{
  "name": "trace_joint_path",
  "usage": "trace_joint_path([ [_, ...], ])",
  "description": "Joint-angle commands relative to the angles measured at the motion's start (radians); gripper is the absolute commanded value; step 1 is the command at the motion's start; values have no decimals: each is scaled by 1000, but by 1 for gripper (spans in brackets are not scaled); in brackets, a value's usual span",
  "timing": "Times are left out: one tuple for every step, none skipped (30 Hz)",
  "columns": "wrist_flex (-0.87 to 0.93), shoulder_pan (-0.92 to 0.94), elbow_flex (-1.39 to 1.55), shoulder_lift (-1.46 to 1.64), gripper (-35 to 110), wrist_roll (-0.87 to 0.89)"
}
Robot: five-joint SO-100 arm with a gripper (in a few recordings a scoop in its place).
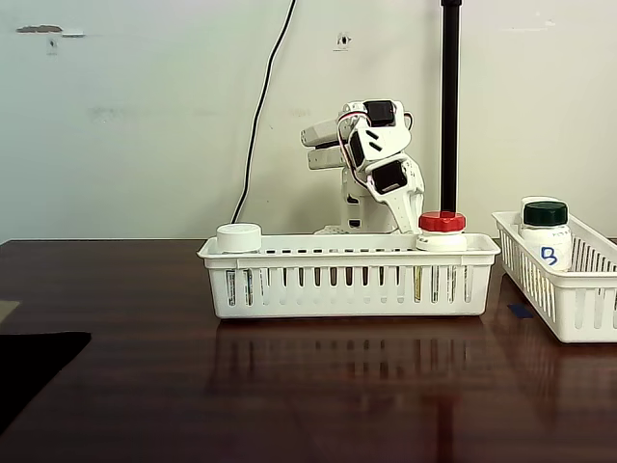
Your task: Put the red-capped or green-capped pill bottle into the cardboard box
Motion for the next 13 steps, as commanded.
trace_joint_path([
  [-11, 6, -2, 83, 1, -2],
  [-11, 6, -2, 83, 1, -5],
  [-11, 6, -2, 83, 1, -8],
  [-11, 6, -2, 83, 1, -9],
  [-11, 6, -2, 83, 1, -11],
  [-11, 6, -2, 83, 1, -11],
  [-11, 6, -2, 83, 1, -11],
  [-11, 6, -2, 83, 1, -11],
  [-11, 6, -2, 83, 1, -11],
  [-11, 6, -2, 83, 1, -11],
  [-11, 6, -2, 83, 1, -11],
  [-11, 6, -2, 83, 1, -11],
  [-11, 6, -2, 83, 1, -11],
])
